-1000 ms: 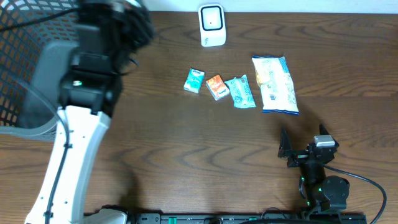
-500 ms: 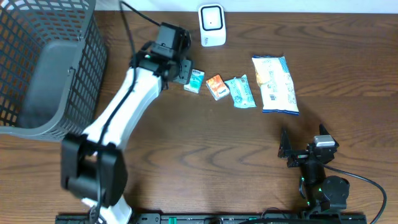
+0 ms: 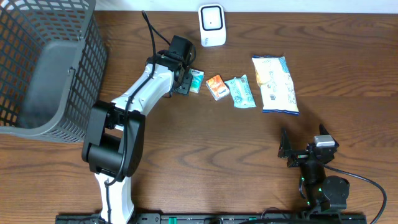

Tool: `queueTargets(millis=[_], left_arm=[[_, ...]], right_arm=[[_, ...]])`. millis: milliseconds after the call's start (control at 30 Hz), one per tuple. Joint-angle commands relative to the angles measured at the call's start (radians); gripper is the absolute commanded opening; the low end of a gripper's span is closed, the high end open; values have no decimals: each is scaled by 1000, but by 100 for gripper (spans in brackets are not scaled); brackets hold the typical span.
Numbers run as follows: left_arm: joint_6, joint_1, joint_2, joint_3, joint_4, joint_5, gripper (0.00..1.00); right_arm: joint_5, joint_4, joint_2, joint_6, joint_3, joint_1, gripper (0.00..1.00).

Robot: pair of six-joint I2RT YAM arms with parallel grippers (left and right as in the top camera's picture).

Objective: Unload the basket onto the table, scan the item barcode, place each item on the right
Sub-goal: 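Carry the Zam-Buk tin under the scanner and release it on the table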

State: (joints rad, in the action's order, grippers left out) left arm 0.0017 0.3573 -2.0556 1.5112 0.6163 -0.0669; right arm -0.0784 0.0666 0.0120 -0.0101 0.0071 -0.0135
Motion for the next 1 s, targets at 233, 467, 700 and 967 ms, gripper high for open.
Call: queueTargets(millis=[233,467,700,967], left_arm=[[-43,-21,10,5,-19,-102,63],[-157,-62,18,7,-18,-74,63],[-157,-60,18,7,8,4,72],[-157,-60,63,27,12,4,88]], right_arm=[[-3,5,-5,11,-1,-7,99],[-3,5,-5,11,-1,-7,99],[-3,5,-5,11,-1,-7,99],[-3,4,-5,11,-1,-7,99]])
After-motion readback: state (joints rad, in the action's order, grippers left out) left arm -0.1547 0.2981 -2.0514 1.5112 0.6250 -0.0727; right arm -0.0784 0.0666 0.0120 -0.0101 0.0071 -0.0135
